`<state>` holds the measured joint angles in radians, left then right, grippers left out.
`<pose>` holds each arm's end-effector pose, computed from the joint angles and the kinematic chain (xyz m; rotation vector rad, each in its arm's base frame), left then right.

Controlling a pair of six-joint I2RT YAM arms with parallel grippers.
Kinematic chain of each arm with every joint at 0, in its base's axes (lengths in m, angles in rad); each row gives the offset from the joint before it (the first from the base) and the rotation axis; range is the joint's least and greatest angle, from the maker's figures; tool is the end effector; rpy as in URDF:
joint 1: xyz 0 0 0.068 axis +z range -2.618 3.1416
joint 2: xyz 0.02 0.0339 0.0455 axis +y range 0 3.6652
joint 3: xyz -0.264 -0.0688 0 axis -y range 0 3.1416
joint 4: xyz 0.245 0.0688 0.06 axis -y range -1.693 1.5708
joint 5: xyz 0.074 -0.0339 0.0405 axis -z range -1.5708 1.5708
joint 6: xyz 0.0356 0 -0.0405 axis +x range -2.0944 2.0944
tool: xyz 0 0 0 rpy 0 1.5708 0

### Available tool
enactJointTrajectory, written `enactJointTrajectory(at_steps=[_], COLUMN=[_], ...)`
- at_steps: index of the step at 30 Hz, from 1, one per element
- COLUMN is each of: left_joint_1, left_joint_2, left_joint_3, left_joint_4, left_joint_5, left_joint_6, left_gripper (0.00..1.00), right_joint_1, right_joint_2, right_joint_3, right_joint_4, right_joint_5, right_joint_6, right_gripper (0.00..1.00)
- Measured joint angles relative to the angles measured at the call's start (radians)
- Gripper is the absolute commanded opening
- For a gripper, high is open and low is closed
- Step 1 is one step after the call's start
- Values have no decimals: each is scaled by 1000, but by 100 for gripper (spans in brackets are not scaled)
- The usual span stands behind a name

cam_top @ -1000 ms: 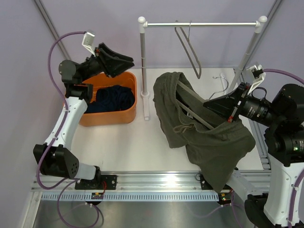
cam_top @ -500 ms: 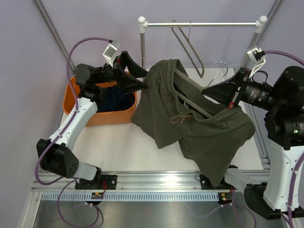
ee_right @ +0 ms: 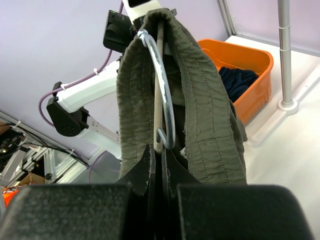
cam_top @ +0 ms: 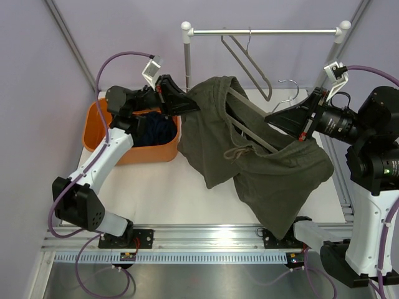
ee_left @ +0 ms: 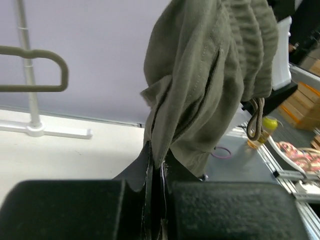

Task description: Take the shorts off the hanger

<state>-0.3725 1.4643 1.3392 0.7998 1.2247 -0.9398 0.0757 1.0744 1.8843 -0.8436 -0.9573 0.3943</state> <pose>0.2763 -0.1439 0.4587 0.9923 1.2095 -1.6131 0.1117 0.0377 0.5613 -0.5145 1.6303 1.1151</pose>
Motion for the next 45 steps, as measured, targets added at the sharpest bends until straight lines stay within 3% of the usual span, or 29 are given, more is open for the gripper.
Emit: enactJointTrajectory(at_steps=[9,12,19,23,25,27,30,33,41,45], left_joint_1=[264,299,236,79,-35,-164,-319,-405,-405,-388], left_joint_2=[-23,-21,29,65,53,12,-77,-133,-167,-168], left_joint_3=[-101,-131,-106,-47,-42,-42,-21,37,254,350], left_joint_4=[100,138,292,338,320,159,-211,-425,-774,-918], left_joint_5=[-201,-206,-144,-66,-24,8,3,-23,-135,-271], left_joint_6=[-183,-248,-376,-417,-367,-221,103,271,503,593], left_gripper=[0,0,0,0,0,0,0,0,0,0], right_joint_1=[0,0,0,0,0,0,0,0,0,0], right_joint_2=[-62,-85,-145,-182,-190,-187,-159,-111,-69,-72], right_joint_3=[-51,-70,-93,-120,-133,-149,-162,-150,-202,-195], right_joint_4=[-45,-21,54,147,206,266,335,378,510,530], right_joint_5=[149,212,301,349,373,394,420,439,624,713], right_joint_6=[-69,-76,-38,-3,15,35,68,87,125,126], right_gripper=[0,0,0,0,0,0,0,0,0,0])
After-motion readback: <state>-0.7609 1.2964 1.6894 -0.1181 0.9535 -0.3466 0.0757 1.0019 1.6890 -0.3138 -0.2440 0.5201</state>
